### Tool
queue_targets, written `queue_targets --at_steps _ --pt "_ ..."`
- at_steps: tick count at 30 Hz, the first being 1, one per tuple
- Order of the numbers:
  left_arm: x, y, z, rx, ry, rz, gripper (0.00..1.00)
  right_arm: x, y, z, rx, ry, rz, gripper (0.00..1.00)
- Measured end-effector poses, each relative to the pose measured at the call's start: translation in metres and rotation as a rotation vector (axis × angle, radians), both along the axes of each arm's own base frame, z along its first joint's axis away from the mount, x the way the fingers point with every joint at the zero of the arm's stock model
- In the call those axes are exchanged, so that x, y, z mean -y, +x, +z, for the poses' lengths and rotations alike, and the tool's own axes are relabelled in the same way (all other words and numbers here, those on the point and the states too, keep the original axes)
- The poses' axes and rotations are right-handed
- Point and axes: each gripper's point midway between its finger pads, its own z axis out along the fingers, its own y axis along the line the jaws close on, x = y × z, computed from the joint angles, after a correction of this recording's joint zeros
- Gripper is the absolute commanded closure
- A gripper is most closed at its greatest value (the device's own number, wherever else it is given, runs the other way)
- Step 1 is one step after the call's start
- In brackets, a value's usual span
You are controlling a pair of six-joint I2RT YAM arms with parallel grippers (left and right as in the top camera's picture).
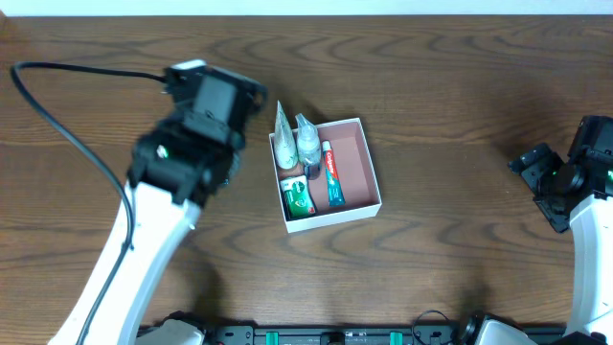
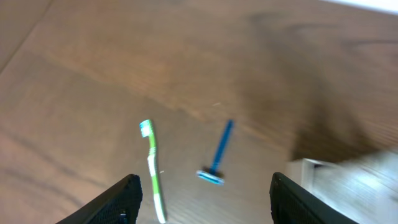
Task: Pack container
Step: 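Move the left gripper back to the blue razor, then grasp the blue razor handle with the left gripper and lift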
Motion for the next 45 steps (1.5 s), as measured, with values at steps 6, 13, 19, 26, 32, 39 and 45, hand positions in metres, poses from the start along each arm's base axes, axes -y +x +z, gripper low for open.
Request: queue_targets --at_steps 6,13,19,26,32,39,45 --pt "-0.021 0.028 -0.068 -0.203 -0.036 0.027 0.25 0.0 0.0 0.0 0.0 0.0 0.0 0.01" --pt "-0.019 0.036 -0.15 -0.456 -0.107 -0.033 0.23 0.0 0.0 0.0 0.0 0.0 0.0 0.01" --pt "-0.015 0.033 -0.2 -0.61 -0.157 -0.088 0.22 0.0 0.0 0.0 0.0 0.0 0.0 0.01" --pt "-0.007 0.033 -0.228 -0.68 -0.192 -0.163 0.22 0.0 0.0 0.0 0.0 0.0 0.0 0.01" --pt "-0.003 0.037 -0.236 -0.686 -0.194 -0.216 0.22 0.0 0.0 0.0 0.0 0.0 0.0 0.01" --pt "-0.002 0.043 -0.236 -0.666 -0.188 -0.244 0.25 0.0 0.0 0.0 0.0 0.0 0.0 0.01" --pt "-0.002 0.042 -0.246 -0.66 -0.183 -0.26 0.25 0.0 0.0 0.0 0.0 0.0 0.0 0.01"
